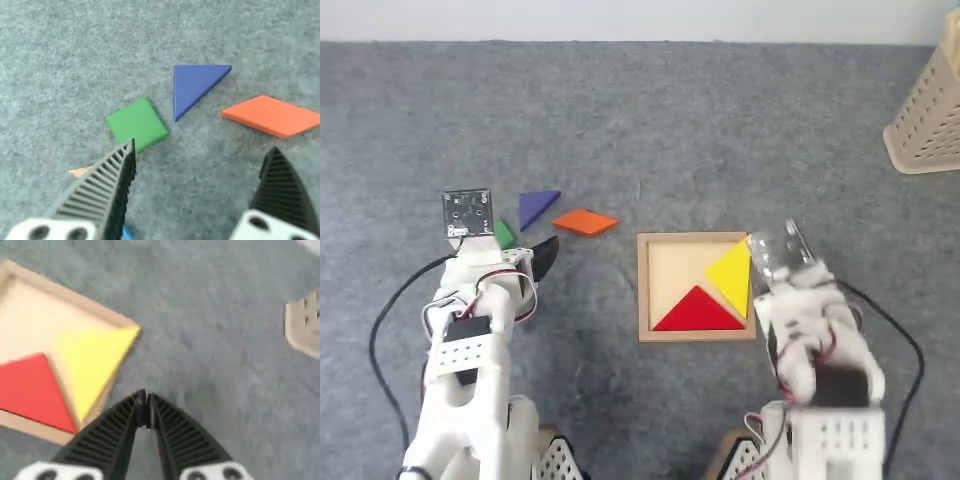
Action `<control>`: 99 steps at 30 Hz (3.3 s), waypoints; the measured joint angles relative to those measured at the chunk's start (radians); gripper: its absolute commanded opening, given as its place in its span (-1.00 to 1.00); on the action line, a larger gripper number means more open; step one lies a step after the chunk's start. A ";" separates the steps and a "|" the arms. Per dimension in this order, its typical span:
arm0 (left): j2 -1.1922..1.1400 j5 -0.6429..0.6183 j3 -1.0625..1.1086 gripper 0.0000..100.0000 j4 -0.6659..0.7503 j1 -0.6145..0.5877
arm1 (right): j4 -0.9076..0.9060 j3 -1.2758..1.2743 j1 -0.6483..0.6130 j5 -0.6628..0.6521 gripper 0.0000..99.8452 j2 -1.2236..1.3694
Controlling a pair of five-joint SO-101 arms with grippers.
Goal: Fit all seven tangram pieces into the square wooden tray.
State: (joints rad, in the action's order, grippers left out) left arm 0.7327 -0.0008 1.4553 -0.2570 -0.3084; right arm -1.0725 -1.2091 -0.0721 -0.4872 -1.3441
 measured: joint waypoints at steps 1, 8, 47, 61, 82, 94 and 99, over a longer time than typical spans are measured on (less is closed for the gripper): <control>0.000 0.000 0.000 -0.26 0.000 0.000 | 0.006 0.051 -0.017 0.003 -0.70 0.110; 0.000 0.000 0.000 -0.26 0.000 0.000 | 0.127 0.331 -0.086 0.041 -0.65 0.756; 0.000 0.000 0.000 -0.26 0.000 0.000 | 0.247 0.436 -0.058 0.272 -0.89 1.065; 0.000 0.015 -0.100 -0.63 -0.232 0.029 | 0.235 0.104 -0.046 0.186 -0.88 0.671; 0.000 0.051 -0.123 -0.62 -0.256 0.114 | 0.516 0.112 -0.341 0.253 -0.89 0.710; 0.000 0.051 -0.101 -0.62 -0.226 0.114 | 0.664 0.213 -0.305 0.256 -0.89 1.083; 0.000 0.051 -0.101 -0.62 -0.226 0.114 | 0.618 0.232 -0.215 0.256 -0.89 1.085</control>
State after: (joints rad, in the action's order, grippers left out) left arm 0.7327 0.0499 1.3541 -0.4826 -0.1949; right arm -0.4542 -0.9774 -0.2869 -0.2309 -0.2593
